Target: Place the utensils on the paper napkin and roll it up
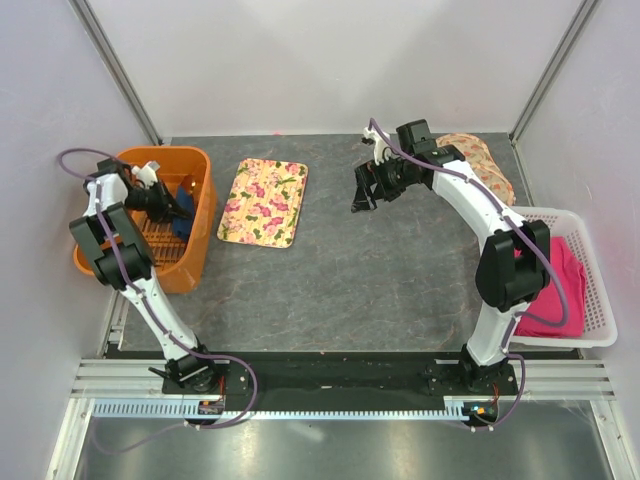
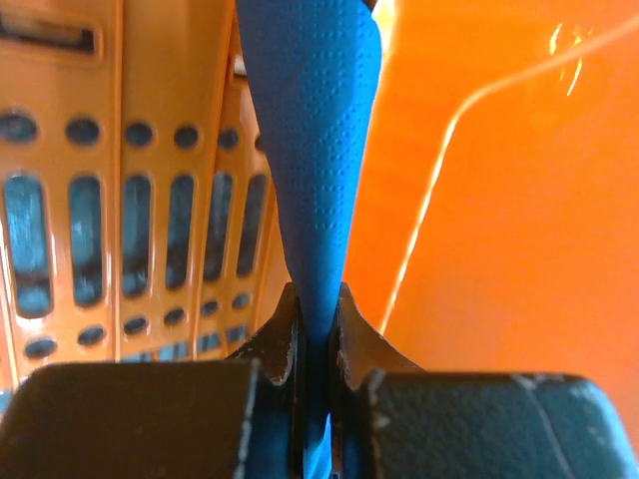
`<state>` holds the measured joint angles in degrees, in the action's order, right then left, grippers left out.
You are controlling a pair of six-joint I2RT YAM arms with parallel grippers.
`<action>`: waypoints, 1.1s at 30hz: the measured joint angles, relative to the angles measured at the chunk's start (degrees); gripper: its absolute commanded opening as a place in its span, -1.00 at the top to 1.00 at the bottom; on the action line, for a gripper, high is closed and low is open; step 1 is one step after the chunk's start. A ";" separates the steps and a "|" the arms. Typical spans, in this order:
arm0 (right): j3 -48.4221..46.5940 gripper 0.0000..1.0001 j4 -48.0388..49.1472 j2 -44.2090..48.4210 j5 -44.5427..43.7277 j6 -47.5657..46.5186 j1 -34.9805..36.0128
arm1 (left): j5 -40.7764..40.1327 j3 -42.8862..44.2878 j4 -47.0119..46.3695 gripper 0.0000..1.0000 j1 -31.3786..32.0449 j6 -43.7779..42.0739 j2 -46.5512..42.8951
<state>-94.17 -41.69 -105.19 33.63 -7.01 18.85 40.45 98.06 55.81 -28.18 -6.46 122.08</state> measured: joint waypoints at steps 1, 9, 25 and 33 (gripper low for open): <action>0.00 -0.96 -0.04 -0.33 0.02 -0.09 -0.07 | -0.04 0.59 -0.15 0.96 0.24 0.04 0.55; -0.57 -0.96 -0.55 -1.55 0.00 -0.22 -0.66 | -1.49 1.90 -0.66 0.96 1.27 0.09 3.08; -2.78 -0.96 -2.25 -3.45 0.00 -0.31 -0.85 | -2.58 2.12 -0.48 0.41 1.29 -1.84 5.20; -4.24 -0.96 -2.95 -3.63 0.02 -0.09 -1.03 | -4.35 2.95 -0.55 -0.06 1.36 -1.81 5.27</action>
<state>-98.41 -44.64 -108.81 33.65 -7.09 17.82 36.10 101.01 55.27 -26.83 -8.27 127.35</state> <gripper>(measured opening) 0.982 0.451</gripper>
